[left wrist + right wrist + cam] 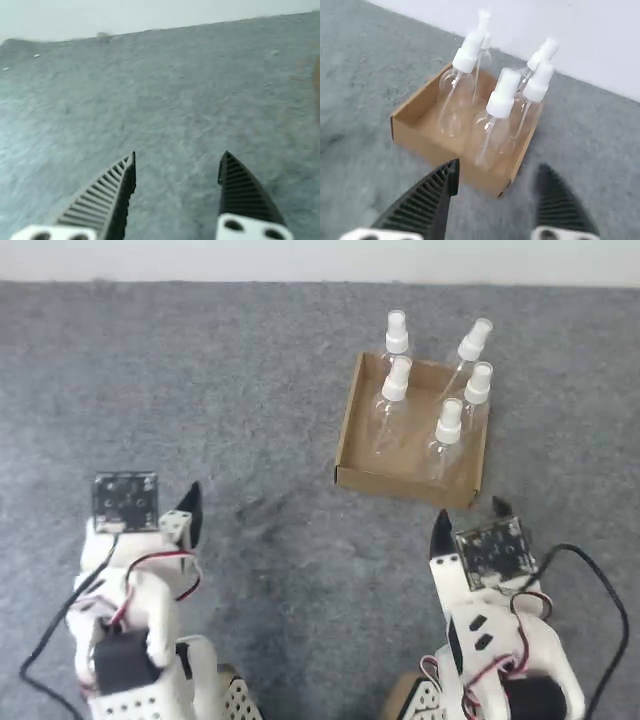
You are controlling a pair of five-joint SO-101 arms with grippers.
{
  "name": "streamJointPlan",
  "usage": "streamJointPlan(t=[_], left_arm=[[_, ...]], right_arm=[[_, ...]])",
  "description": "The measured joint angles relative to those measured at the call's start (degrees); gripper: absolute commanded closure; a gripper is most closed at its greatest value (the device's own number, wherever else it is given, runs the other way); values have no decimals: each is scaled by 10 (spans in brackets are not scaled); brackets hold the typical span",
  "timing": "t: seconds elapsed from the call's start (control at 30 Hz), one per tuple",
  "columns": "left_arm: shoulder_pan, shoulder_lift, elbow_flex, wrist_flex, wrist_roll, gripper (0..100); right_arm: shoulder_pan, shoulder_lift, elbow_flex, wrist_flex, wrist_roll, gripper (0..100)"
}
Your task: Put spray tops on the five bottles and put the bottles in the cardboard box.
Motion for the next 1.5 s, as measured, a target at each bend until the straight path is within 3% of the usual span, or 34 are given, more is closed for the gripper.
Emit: streamJointPlan(t=[0.2, 0.43, 0.67, 0.8, 0.97, 1.1, 1.5], left_arm=[[-62, -109, -7, 88, -11, 761], [-107, -111, 4, 99, -15, 767], [-123, -111, 105, 92, -84, 994], [-123, -111, 171, 53, -91, 989], [-123, -111, 236, 38, -91, 988], [-123, -111, 259, 38, -91, 988], [-105, -111, 260, 73, -91, 988]], right_arm=[[2, 0, -1, 64, 17, 993], [11, 0, -1, 105, 21, 991], [113, 0, 58, 105, 21, 991], [184, 1, 174, 59, 24, 991], [248, 9, 315, -49, 84, 991], [293, 10, 321, -88, 103, 991], [264, 9, 321, -5, 106, 991]])
